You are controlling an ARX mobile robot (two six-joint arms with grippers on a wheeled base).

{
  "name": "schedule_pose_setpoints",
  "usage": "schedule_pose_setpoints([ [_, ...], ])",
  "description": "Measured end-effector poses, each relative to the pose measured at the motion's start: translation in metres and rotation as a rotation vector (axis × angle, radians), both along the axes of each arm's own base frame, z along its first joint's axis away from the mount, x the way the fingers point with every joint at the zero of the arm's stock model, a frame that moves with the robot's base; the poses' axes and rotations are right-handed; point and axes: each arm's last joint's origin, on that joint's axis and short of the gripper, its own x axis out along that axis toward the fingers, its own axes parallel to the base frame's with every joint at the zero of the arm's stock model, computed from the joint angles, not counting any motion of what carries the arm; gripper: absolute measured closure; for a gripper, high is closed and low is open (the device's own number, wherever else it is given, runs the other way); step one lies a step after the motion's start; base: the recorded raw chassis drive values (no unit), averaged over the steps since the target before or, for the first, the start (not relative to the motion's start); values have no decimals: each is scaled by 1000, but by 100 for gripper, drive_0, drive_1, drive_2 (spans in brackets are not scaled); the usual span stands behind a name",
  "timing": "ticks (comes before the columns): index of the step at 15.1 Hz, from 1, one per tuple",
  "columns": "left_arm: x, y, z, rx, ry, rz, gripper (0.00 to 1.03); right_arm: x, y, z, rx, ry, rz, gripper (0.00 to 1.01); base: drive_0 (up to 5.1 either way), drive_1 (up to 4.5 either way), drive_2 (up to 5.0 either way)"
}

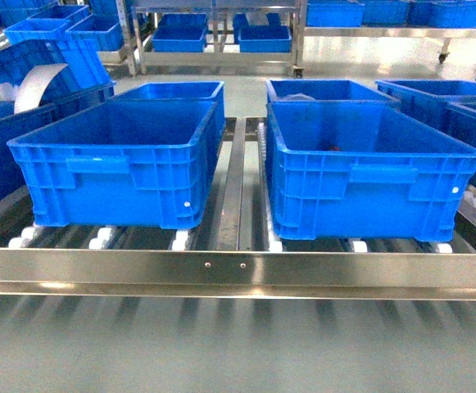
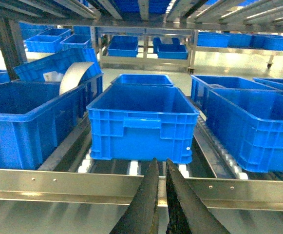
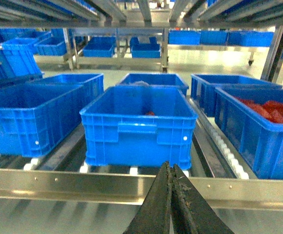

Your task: Sort blue parts and orange caps into right shelf containers

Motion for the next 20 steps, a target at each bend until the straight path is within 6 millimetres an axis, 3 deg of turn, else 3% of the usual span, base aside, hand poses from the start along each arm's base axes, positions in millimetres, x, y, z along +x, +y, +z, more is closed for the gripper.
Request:
schedule_pose_setpoints([
  [8, 0, 0, -2, 0, 18, 2, 101, 0, 0, -2, 0, 20, -2, 99, 0, 0, 0],
  [10, 0, 0, -2, -2, 18, 2, 77, 0, 0, -2, 0, 20, -2, 74, 0, 0, 0],
  [11, 0, 0, -2, -2, 18, 2, 51, 0, 0, -2, 0, 20, -2, 49, 0, 0, 0],
  [14, 0, 0, -2, -2, 18, 2, 12, 0, 0, -2, -1, 20, -2, 9, 0, 0, 0],
  [15, 0, 0, -2, -1, 18, 2, 3, 0, 0, -2, 0, 20, -2, 1, 0, 0, 0],
  [20, 0, 0, -2, -2, 18, 2, 5, 0, 0, -2, 0, 20, -2, 3, 0, 0, 0],
])
